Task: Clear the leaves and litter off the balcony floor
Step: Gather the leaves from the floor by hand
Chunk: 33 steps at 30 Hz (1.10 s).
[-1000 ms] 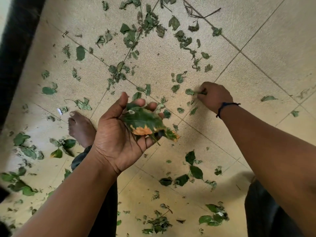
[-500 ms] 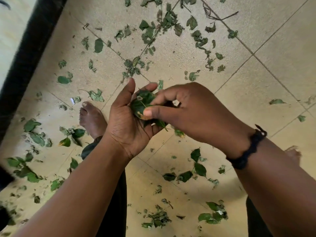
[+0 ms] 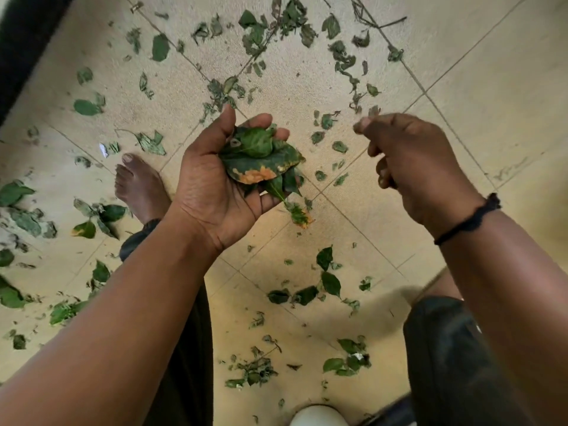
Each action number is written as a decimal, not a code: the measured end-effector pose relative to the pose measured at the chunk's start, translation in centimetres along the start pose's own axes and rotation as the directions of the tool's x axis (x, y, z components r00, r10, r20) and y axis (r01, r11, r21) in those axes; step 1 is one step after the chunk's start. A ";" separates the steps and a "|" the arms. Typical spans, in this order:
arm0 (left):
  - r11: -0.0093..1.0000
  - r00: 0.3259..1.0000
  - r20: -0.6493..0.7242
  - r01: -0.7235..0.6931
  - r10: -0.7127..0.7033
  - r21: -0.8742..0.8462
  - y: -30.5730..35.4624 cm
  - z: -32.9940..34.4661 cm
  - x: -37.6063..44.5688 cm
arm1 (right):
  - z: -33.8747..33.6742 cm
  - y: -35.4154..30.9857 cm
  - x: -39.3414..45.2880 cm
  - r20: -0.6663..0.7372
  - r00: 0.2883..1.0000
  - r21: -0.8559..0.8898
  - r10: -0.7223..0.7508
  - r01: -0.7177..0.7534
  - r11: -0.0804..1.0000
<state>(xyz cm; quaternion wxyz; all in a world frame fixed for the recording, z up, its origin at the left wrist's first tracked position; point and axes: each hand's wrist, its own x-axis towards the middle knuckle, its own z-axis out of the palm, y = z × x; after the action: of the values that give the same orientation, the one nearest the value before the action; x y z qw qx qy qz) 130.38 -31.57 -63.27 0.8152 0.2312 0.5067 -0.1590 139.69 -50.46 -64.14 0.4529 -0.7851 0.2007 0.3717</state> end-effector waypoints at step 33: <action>0.936 0.944 0.258 0.113 -0.206 0.335 -5.0 -8.4 -10.6 | 16.8 29.8 -24.7 0.056 0.902 -0.189 0.428 -0.412 0.892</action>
<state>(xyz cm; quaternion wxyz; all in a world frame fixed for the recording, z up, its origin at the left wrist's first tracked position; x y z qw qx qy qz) 116.97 -30.97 -58.05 0.8172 0.2904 0.3673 -0.3361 97.58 -51.71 -67.27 0.3011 -0.7407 0.3107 0.5140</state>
